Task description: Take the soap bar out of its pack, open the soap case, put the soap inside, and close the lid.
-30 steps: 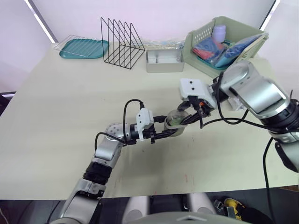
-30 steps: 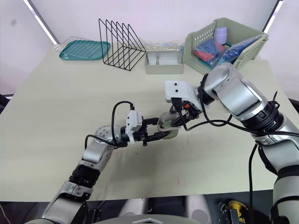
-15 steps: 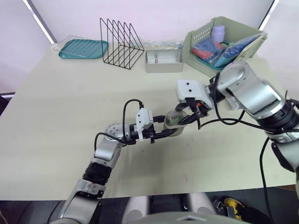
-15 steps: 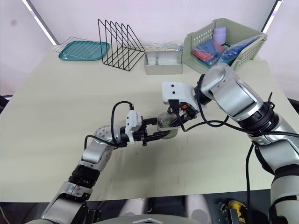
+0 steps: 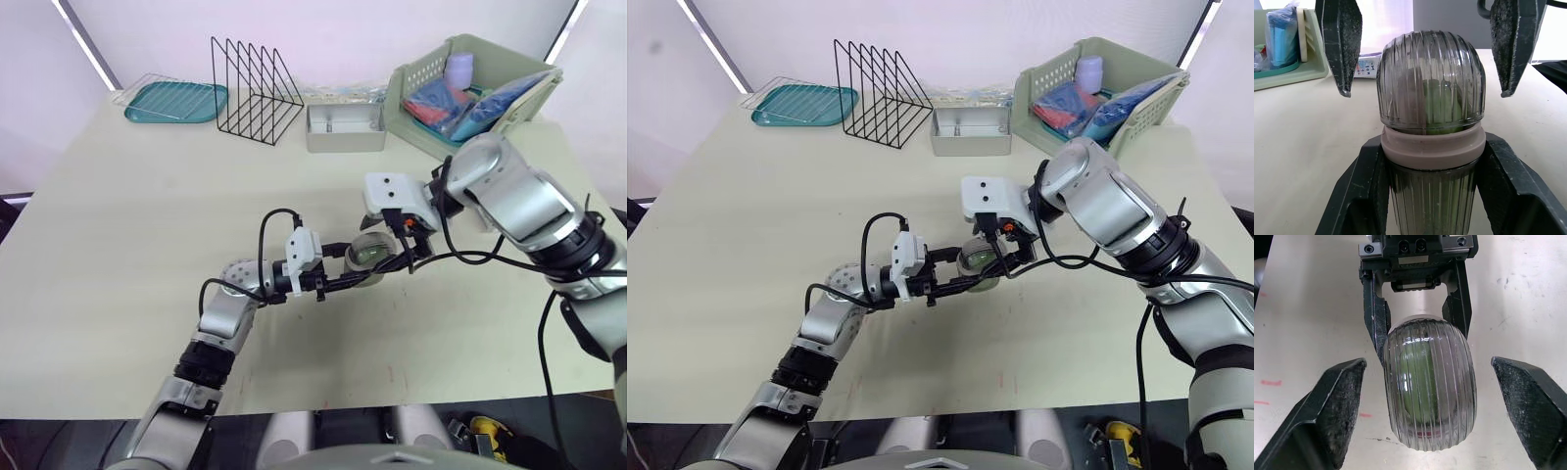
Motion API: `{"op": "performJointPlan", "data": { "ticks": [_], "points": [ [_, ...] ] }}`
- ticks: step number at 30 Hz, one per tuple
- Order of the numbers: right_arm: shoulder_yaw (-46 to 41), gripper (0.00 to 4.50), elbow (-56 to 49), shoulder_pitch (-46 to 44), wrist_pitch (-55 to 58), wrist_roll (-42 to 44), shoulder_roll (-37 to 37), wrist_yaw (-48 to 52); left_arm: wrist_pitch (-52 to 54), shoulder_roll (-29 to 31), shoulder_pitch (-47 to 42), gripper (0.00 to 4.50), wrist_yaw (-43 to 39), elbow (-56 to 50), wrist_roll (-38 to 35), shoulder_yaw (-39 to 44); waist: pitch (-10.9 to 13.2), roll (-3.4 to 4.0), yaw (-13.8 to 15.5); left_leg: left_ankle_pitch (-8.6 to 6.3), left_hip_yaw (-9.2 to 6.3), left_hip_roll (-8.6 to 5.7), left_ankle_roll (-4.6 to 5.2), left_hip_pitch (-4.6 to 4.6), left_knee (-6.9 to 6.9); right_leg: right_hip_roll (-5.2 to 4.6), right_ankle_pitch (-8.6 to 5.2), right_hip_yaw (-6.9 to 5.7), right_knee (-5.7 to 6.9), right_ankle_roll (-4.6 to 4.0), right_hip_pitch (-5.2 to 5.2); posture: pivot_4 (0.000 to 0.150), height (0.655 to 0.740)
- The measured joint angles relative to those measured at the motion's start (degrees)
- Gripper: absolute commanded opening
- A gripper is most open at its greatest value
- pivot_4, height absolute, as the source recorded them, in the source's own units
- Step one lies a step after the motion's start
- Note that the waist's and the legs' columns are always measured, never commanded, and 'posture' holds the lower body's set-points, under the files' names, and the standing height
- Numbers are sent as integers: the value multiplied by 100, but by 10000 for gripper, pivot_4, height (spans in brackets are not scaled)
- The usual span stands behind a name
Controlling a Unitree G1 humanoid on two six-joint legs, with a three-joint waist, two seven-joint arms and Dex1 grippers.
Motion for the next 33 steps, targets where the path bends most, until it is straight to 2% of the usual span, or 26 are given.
{"op": "performJointPlan", "data": {
  "ticks": [13, 20, 22, 24, 25, 26, 30, 31, 33],
  "points": [
    [-57, 44605, 2, 382, -74, -45, -582, -42, -4, 0, 2, 19089, 3, -5, 2, -12, 0, -1, 11, 0, 1, -1, 0, -1, 0, -1, 0, 0, -2, 0, 1, 1500, 7400],
    [-749, 44605, 421, 1081, -661, 1, -1022, -256, -60, 12, 23, 19089, -11, -4, -2, 6, 2, -3, 10, 0, 5, 0, 0, -1, -1, -1, 0, 1, -3, 0, 1, 1500, 7400],
    [-1018, 39222, 566, 1252, -797, 85, -1035, -319, -76, 15, 22, 19089, -25, 6, -3, 13, 2, -3, 8, 0, 6, 0, 0, -1, -1, -1, 0, 2, -3, 0, 1, 1500, 7400],
    [-1408, 31940, 863, 1451, -1100, 251, -1022, -350, -100, 17, 19, 19089, -46, 29, -6, 24, 2, -3, 4, 0, 10, 0, 0, 0, -1, -1, 0, 5, -2, 0, 1, 1500, 7400],
    [-1513, 26577, 945, 1501, -1168, 269, -1028, -345, -105, 16, 17, 19089, -49, 36, -6, 24, 2, -3, 2, 0, 13, 0, 0, 0, -1, -1, 0, 4, -2, 0, 1, 1500, 7400],
    [-1578, 23150, 1022, 1549, -1209, 299, -1050, -324, -112, 16, 16, 19089, -51, 40, -6, 23, 2, -3, 4, 0, 16, 1, 0, 0, -1, 0, 0, 4, -2, 0, 2, 1500, 7400],
    [-1952, 2213, 1291, 1882, -1224, 605, -1038, -262, -130, 23, 15, 19089, -71, 46, -6, 26, 2, -3, 2, 0, 21, 2, 0, 0, -1, 0, 0, 6, -2, 0, 2, 1500, 7400],
    [-2063, 412, 1290, 1969, -1204, 742, -994, -229, -134, 26, 15, 19089, -82, 47, -5, 29, 2, -3, -1, 0, 21, 2, 0, 0, -2, 0, 0, 6, -2, 0, 2, 1500, 7400],
    [-2233, 412, 1262, 2059, -1160, 953, -909, -202, -140, 35, 14, 19089, -99, 48, -5, 31, 2, -3, -8, 0, 20, 3, 0, 1, -1, 1, 0, 8, -1, 0, 1, 1500, 7400]
  ]
}}
